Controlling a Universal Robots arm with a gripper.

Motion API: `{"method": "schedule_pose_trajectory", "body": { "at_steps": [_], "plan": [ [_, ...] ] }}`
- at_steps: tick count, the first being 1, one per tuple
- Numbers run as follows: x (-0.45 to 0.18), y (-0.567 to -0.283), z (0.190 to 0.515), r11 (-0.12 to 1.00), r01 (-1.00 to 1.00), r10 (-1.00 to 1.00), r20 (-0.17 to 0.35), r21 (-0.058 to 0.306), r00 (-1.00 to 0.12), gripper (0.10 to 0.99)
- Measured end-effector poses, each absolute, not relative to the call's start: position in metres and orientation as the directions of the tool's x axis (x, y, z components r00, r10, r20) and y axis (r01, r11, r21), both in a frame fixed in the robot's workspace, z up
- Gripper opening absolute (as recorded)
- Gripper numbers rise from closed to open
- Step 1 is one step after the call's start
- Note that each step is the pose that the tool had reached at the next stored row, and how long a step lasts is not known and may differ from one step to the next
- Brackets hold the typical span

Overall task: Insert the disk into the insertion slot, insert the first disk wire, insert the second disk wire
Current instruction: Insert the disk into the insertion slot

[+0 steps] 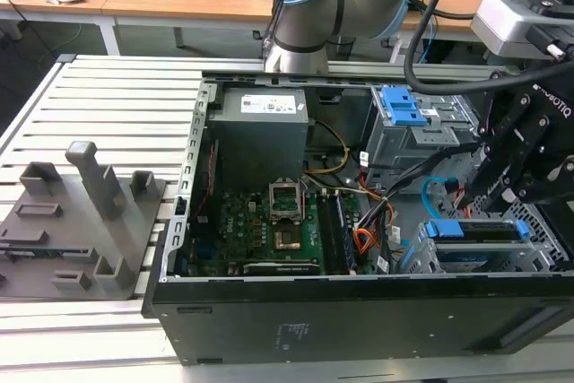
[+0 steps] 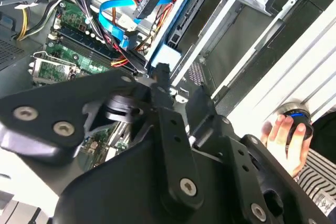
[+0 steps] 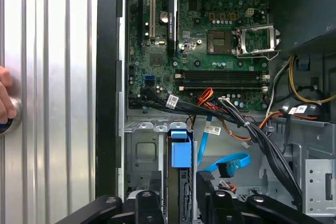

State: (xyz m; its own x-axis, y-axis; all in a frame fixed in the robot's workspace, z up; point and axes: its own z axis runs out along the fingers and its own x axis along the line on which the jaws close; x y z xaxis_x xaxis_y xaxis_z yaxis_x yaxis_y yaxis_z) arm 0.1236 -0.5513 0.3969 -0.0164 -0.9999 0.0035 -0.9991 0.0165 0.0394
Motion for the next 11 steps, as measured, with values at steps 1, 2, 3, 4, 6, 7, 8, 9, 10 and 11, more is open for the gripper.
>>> {"method": "schedule_pose_trajectory", "body": {
  "at_steps": [1,2,3,4,6,7,8,9,10,11],
  "plan": [
    [0.1236,-0.5513,0.3969,0.017,-0.999,-1.0,0.003,0.039,-0.016,0.353],
    [0.1236,-0.5513,0.3969,0.017,-0.999,-1.0,0.003,0.039,-0.016,0.294],
    [0.1236,-0.5513,0.3969,0.016,-0.999,-1.0,0.003,0.039,-0.016,0.235],
    [0.1236,-0.5513,0.3969,0.017,-0.999,-1.0,0.003,0.039,-0.016,0.235],
    [0.1235,-0.5513,0.3969,0.017,-0.999,-1.0,0.003,0.039,-0.016,0.106],
    [0.1236,-0.5513,0.3969,0.017,-0.999,-1.0,0.003,0.039,-0.016,0.106],
    [0.1236,-0.5513,0.3968,0.017,-0.999,-1.0,0.003,0.039,-0.016,0.106],
    [0.1236,-0.5513,0.3968,0.017,-0.999,-1.0,0.003,0.039,-0.016,0.106],
    [0.1236,-0.5513,0.3968,0.016,-0.999,-1.0,0.003,0.039,-0.016,0.106],
    [0.125,-0.5513,0.3966,0.016,-0.999,-1.0,0.003,0.039,-0.016,0.106]
  ]
}}
